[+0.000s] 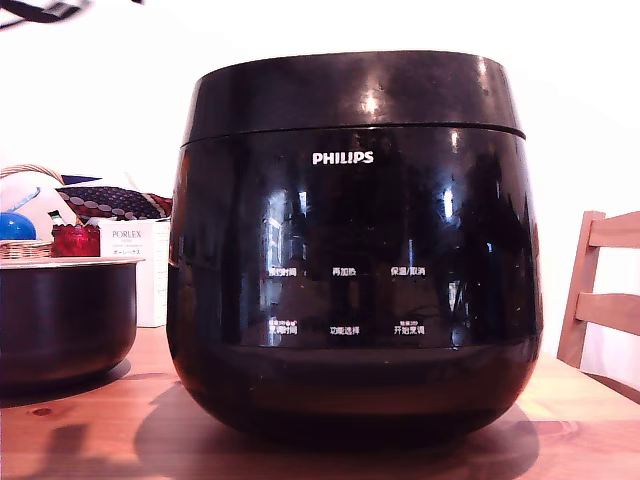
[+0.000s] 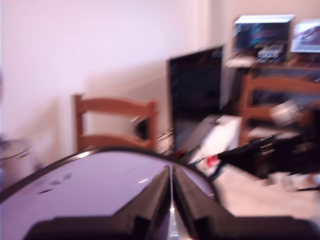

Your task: Open the rice cooker by pressing the large metal button on the top of its lid with medium force

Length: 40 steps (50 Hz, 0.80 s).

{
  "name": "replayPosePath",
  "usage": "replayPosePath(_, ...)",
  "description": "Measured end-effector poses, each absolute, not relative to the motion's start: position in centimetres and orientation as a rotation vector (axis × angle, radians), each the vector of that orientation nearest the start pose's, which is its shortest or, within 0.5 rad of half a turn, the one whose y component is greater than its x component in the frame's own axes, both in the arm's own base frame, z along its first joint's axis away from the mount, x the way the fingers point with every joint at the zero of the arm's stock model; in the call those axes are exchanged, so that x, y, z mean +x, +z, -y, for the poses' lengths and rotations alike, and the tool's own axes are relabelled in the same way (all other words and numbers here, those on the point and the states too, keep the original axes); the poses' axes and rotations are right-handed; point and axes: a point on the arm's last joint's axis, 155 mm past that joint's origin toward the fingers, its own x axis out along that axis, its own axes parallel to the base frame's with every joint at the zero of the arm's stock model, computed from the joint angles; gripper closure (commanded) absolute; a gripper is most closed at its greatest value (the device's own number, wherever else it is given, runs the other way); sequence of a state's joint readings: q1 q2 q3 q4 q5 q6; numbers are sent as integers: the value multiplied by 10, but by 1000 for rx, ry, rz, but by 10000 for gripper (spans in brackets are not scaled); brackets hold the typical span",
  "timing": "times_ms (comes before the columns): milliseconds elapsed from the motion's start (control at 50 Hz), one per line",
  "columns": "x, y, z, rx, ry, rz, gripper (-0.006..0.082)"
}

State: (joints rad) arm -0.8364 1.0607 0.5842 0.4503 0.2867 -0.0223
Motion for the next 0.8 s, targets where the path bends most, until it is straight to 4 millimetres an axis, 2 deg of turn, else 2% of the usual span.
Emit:
replayPosePath(160,228,249,329,63,-1108,-114,791)
replayPosePath(280,226,239,335,81,-1118,-158,790)
replayPosePath(520,226,222,332,111,-1097,-236,791)
replayPosePath(800,230,220,329,152,-1069,-250,790)
